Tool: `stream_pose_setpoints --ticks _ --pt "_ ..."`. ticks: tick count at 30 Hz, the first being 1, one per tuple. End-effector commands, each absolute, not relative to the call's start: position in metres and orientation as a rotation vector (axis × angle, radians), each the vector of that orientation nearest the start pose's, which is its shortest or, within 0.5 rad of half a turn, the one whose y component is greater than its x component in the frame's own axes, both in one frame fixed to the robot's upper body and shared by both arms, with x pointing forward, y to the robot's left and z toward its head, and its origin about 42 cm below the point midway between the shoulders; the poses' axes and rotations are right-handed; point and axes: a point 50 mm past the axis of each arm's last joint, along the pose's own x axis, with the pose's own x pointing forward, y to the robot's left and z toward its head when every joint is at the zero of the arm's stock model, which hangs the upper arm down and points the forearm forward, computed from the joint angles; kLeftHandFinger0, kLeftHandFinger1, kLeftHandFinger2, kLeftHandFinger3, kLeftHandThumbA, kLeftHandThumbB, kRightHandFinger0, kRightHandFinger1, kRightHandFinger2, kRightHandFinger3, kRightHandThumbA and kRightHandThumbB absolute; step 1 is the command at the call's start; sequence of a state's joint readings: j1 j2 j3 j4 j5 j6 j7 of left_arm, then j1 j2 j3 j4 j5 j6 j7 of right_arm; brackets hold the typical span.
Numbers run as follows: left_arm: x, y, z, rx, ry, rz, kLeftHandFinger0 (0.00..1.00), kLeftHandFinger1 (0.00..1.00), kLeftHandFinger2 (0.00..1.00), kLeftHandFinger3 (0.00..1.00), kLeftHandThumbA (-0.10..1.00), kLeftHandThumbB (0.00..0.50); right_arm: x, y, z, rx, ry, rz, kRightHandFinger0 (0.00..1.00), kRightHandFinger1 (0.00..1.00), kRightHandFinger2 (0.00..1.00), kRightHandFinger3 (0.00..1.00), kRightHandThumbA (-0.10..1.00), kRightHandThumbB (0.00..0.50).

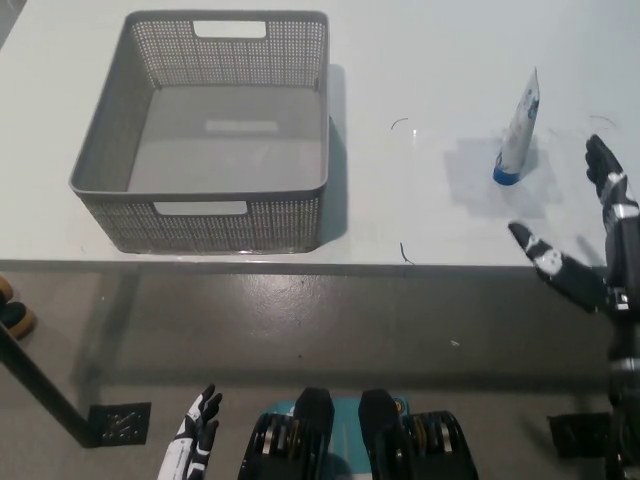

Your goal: Use the right hand to pick up a shampoo and place it into a container on the left side

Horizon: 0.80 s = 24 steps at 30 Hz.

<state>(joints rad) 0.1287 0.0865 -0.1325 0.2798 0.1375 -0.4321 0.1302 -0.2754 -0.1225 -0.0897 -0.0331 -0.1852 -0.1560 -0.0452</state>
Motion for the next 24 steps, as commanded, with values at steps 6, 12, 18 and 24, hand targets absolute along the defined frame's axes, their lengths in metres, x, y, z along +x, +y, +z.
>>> stream_pose_setpoints --ticks 6,12,18,24 --pt "0.218 0.219 0.023 0.195 -0.091 -0.022 1.0 1.0 1.0 1.0 1.0 0.298 0.43 -0.264 0.228 -0.313 -0.383 -0.128 1.0 1.0 1.0 1.0 0.86 0.309" --pt "0.22 0.219 0.024 0.189 -0.094 -0.02 1.0 1.0 1.0 1.0 1.0 0.292 0.475 -0.265 0.234 -0.281 -0.338 -0.12 1.0 1.0 1.0 1.0 0.85 0.321" --pt "0.22 0.218 0.023 0.195 -0.094 -0.017 1.0 1.0 1.0 1.0 1.0 0.294 0.503 -0.264 0.237 -0.291 -0.291 -0.119 1.0 1.0 1.0 1.0 0.88 0.398" --pt "0.221 0.218 0.025 0.192 -0.099 -0.019 1.0 1.0 1.0 1.0 1.0 0.282 0.522 -0.265 0.237 -0.298 -0.241 -0.123 1.0 1.0 1.0 1.0 0.92 0.38"
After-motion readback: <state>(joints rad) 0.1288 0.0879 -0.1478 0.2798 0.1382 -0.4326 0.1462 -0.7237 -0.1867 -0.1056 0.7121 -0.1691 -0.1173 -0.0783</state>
